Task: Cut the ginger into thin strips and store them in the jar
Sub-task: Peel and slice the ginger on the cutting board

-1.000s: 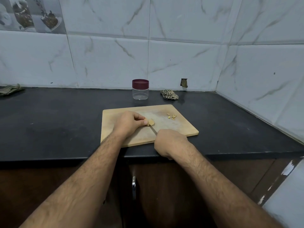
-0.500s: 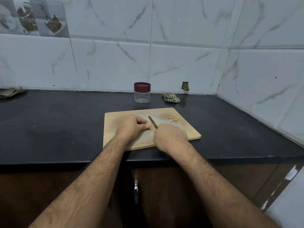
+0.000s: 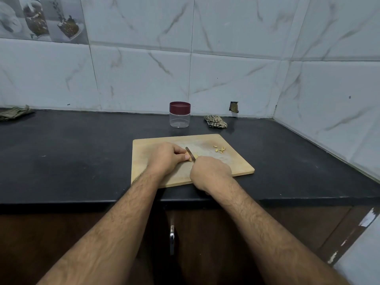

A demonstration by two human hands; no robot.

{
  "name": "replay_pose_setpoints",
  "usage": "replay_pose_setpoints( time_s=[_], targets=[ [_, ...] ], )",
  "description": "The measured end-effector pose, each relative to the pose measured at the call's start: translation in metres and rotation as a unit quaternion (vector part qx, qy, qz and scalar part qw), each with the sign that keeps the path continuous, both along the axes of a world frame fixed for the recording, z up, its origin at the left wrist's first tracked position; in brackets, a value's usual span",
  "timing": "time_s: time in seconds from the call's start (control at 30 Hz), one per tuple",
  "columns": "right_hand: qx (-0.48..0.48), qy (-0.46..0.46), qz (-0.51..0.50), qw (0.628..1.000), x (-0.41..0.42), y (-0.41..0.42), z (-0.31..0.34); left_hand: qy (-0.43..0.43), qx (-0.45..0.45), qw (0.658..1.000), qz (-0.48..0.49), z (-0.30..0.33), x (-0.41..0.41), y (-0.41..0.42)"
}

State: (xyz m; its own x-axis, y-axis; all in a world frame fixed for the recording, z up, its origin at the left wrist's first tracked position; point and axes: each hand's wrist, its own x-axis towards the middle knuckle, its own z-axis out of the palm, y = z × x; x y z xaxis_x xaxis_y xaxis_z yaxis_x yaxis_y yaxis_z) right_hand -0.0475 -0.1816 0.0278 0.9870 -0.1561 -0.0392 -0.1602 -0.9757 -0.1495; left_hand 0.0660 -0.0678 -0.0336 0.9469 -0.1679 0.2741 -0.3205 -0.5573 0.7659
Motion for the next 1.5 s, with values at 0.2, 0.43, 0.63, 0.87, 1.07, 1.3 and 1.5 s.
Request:
replay_pose_setpoints(
  time_s=[0.2, 0.43, 0.63, 0.87, 1.07, 1.3, 1.5],
  targets=[
    [-0.009, 0.018, 0.009, 1.000, 0.004, 0.000, 0.003, -0.002, -0.004, 1.000, 0.001, 0.002, -0.001, 0.000],
    [0.006, 0.033, 0.016, 0.999, 0.013, -0.004, 0.001, -0.002, 0.003, 1.000, 0.010, 0.001, 0.003, 0.000],
    [0.000, 0.039, 0.022, 0.999, 0.024, -0.003, 0.000, -0.005, 0.006, 1.000, 0.009, 0.000, 0.006, 0.000],
    [-0.018, 0.075, 0.029, 0.997, 0.030, -0.002, 0.006, -0.015, 0.010, 1.000, 0.000, 0.001, 0.003, -0.001],
    [-0.012, 0.104, 0.028, 0.994, 0.023, 0.004, 0.010, -0.021, 0.019, 0.999, 0.018, 0.002, 0.001, -0.002],
    [-0.001, 0.082, 0.022, 0.996, 0.003, -0.005, 0.003, -0.017, 0.014, 0.999, 0.029, -0.001, 0.003, -0.001],
    [-0.009, 0.075, 0.012, 0.997, -0.012, -0.013, -0.004, -0.011, -0.002, 0.999, 0.032, 0.000, 0.001, -0.001]
  ],
)
